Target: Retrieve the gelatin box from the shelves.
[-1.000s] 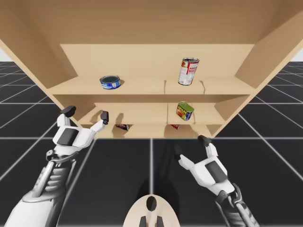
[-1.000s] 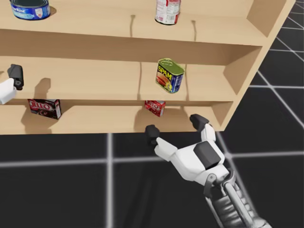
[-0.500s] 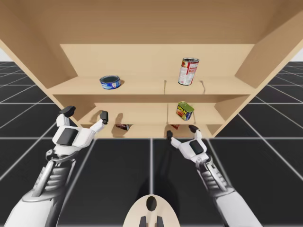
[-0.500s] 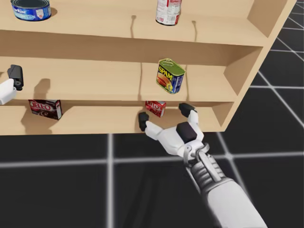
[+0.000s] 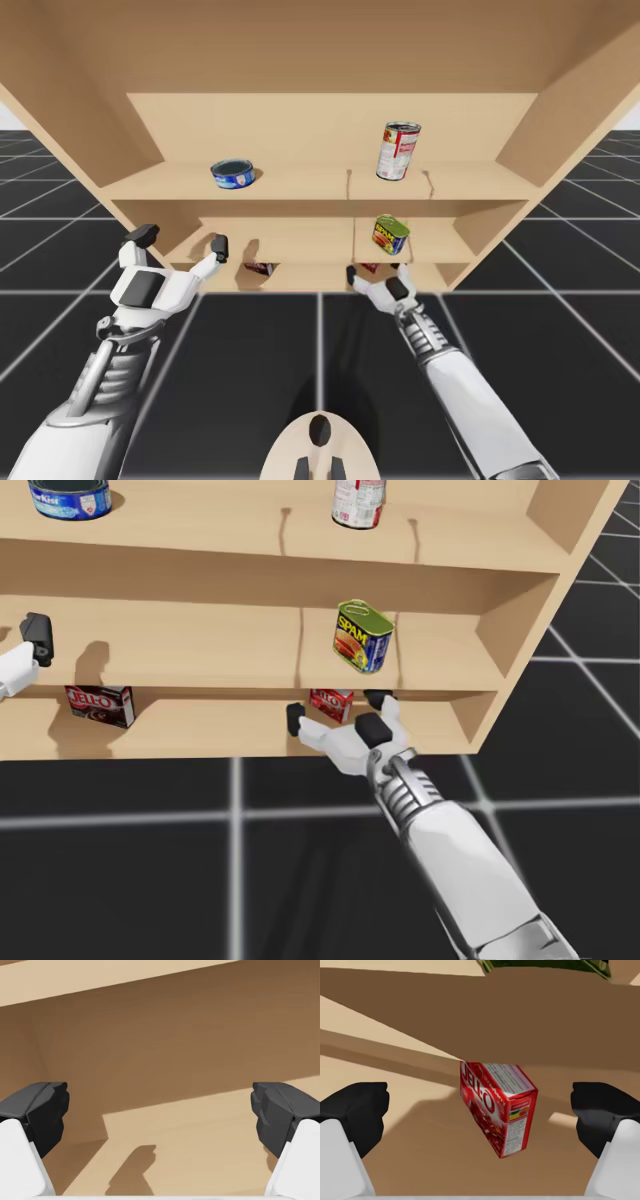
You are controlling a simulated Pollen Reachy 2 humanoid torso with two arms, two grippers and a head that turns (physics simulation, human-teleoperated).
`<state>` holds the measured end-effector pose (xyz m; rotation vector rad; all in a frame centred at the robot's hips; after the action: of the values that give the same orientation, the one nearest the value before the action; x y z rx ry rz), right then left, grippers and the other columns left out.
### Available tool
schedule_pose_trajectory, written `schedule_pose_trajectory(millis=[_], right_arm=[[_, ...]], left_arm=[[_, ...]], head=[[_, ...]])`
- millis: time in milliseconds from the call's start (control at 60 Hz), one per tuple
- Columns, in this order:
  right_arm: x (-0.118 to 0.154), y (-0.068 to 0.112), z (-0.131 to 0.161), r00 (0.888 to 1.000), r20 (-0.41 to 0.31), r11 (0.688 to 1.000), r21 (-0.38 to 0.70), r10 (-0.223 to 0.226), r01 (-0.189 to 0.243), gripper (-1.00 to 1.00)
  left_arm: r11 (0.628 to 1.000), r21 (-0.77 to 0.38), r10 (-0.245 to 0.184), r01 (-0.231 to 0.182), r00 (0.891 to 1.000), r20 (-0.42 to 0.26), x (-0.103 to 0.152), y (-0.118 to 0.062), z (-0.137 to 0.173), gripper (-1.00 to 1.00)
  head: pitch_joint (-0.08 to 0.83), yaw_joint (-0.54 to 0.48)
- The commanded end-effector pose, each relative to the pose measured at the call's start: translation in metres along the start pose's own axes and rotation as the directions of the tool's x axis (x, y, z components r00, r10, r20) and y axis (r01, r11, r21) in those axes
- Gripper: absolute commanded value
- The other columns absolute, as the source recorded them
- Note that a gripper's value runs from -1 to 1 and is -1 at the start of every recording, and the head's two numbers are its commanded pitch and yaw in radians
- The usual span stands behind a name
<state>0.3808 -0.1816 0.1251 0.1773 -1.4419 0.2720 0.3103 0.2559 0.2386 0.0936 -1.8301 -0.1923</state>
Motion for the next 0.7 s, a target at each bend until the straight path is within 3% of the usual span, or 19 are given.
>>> schedule_pose_trajectory(millis=[17,217,317,333,350,383,400,700], right_arm=[[-0.0035,0.0186,-0.0155,0.999,-0.019,0.998,0.043,-0.045,0.046,-1.0],[-0.0024,0.0193,-0.0216,0.998,-0.028,0.996,0.06,-0.064,0.066,-1.0],[-0.0028,0.02,-0.0214,0.999,-0.028,0.996,0.077,-0.046,0.048,-0.99],[-0.004,0.0204,-0.0212,0.999,-0.018,0.997,0.061,-0.037,0.038,-0.71],[-0.0045,0.0206,-0.0209,0.999,-0.018,0.998,0.054,-0.036,0.037,-0.31],[-0.0054,0.0191,-0.0203,0.998,-0.044,0.996,0.067,-0.05,0.053,0.95],[-0.0058,0.0189,-0.0202,0.997,-0.049,0.996,0.064,-0.051,0.054,1.0],[-0.0072,0.0187,-0.0171,0.997,-0.057,0.996,0.068,-0.061,0.064,1.0]], left_arm=[[1.0,-0.001,0.001,-0.001,1.0,0.0,-0.0002,0.0001,0.0,-1.0],[1.0,0.001,0.001,-0.001,1.0,0.0,-0.0005,0.0002,-0.0007,-1.0],[1.0,0.001,0.0,0.0,1.0,0.0,-0.0009,0.0003,-0.001,-1.0],[1.0,0.001,0.001,-0.001,1.0,0.0,-0.0009,0.0003,-0.001,-1.0],[1.0,0.001,0.001,-0.001,1.0,0.0,-0.0009,0.0003,-0.001,-1.0],[1.0,0.001,0.001,-0.001,1.0,0.0,-0.001,0.0004,-0.0011,-1.0],[1.0,0.001,0.001,-0.001,1.0,0.0,-0.001,0.0004,-0.0011,-1.0],[1.0,0.002,0.0,0.0,1.0,-0.002,-0.0015,0.0006,-0.0013,-1.0]], head=[[0.615,-0.18],[0.616,-0.17],[0.616,-0.17],[0.616,-0.17],[0.616,-0.17],[0.617,-0.17],[0.618,-0.17],[0.62,-0.17]])
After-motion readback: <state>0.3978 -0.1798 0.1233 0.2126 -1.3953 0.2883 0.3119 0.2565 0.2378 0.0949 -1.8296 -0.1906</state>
